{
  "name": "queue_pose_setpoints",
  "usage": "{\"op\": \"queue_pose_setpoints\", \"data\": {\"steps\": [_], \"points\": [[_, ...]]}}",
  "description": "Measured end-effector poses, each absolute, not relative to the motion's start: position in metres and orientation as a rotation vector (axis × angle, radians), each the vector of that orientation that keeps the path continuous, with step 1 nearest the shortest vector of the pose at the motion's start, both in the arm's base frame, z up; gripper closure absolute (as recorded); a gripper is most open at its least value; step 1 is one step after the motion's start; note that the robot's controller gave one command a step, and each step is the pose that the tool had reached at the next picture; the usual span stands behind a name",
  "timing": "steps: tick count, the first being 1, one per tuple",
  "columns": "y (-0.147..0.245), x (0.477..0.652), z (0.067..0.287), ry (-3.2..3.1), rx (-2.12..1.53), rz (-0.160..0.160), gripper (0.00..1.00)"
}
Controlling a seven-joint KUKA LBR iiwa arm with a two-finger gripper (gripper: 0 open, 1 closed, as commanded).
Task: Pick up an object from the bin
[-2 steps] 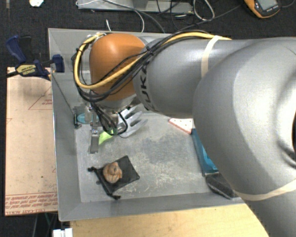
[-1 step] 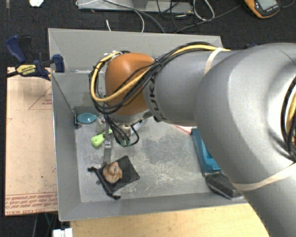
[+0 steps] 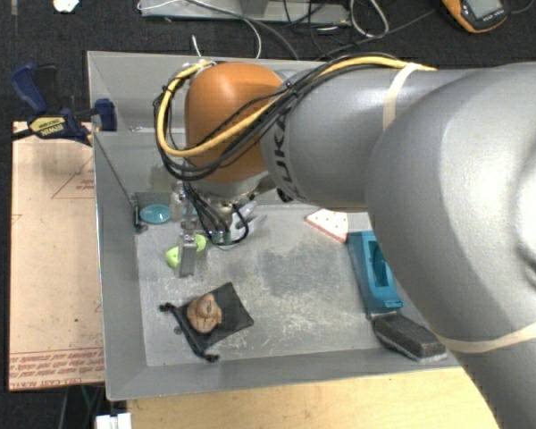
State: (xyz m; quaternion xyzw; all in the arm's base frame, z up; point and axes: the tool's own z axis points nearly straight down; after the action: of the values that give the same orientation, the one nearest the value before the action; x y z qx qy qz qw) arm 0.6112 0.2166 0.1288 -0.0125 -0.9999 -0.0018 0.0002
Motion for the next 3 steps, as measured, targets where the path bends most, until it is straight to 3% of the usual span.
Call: {"op": "queue_pose_setpoints", "data": {"steps": [1, 2, 3], "points": [[0.169, 0.582, 0.112, -3.127, 0.279, -0.004, 0.0], [0.174, 0.579, 0.09, -3.143, 0.189, -0.005, 0.0], [0.173, 0.556, 0.083, -3.15, 0.131, -0.006, 0.0]]}}
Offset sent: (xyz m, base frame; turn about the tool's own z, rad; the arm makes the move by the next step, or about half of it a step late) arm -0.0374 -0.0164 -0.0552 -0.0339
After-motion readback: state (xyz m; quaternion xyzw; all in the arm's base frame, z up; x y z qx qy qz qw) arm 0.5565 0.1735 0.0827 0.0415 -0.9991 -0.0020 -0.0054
